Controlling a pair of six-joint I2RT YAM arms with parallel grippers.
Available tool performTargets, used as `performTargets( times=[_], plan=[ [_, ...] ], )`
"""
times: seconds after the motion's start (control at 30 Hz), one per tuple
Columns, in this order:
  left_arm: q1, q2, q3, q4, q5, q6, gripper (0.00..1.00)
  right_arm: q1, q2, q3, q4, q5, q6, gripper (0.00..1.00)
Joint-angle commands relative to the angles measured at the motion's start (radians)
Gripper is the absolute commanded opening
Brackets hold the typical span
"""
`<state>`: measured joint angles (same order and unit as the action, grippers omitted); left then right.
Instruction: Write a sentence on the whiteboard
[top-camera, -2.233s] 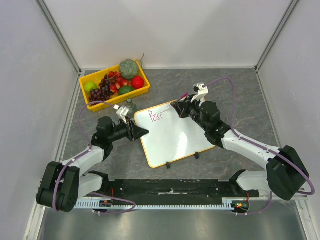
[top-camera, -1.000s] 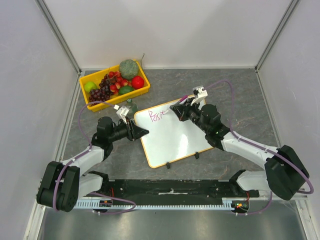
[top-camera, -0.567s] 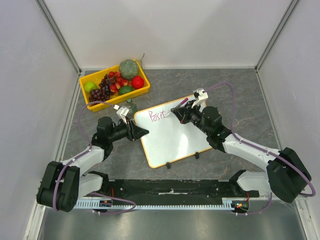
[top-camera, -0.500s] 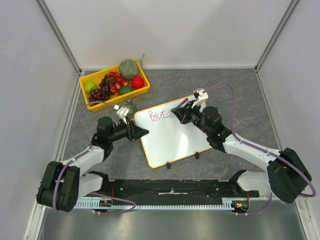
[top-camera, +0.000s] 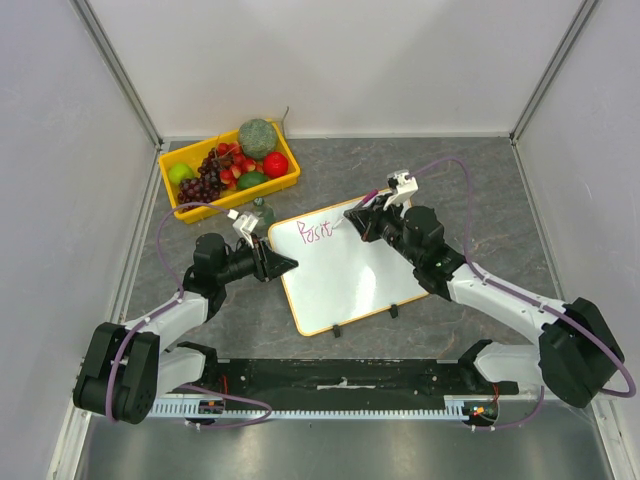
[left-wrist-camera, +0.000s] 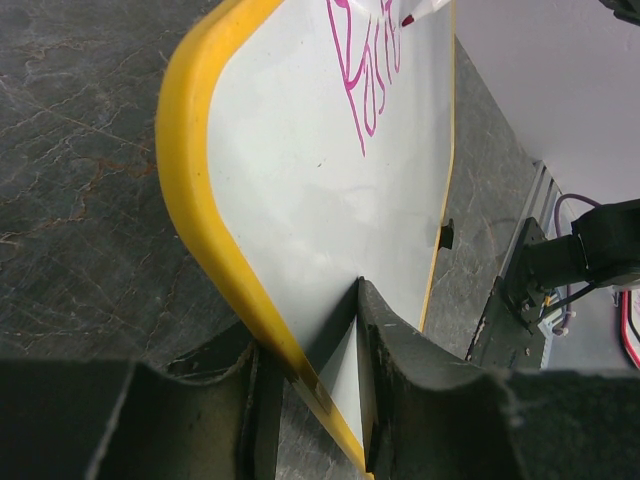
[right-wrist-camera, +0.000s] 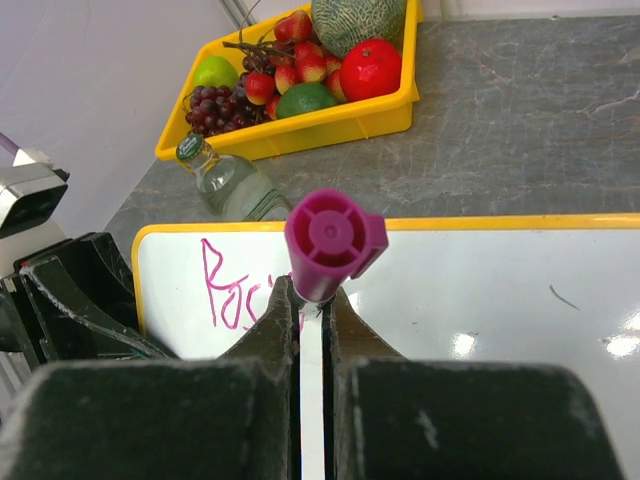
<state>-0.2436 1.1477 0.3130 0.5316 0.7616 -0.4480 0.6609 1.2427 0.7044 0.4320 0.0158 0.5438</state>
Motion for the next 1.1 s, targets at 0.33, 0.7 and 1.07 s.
performTargets(
  times=[0.33,0.7,1.07],
  plan=[
    [-0.013,0.012,0.003,-0.028,-0.013,0.077,0.02,-0.004,0.017,0.087,-0.003,0.045,-0.039,0.00],
    [-0.013,0.015,0.005,-0.030,-0.010,0.077,0.02,-0.006,0.034,0.053,-0.007,0.049,-0.051,0.00],
    [-0.013,0.020,0.006,-0.028,-0.008,0.077,0.02,-0.007,0.000,-0.005,-0.010,0.019,-0.038,0.00]
  ],
)
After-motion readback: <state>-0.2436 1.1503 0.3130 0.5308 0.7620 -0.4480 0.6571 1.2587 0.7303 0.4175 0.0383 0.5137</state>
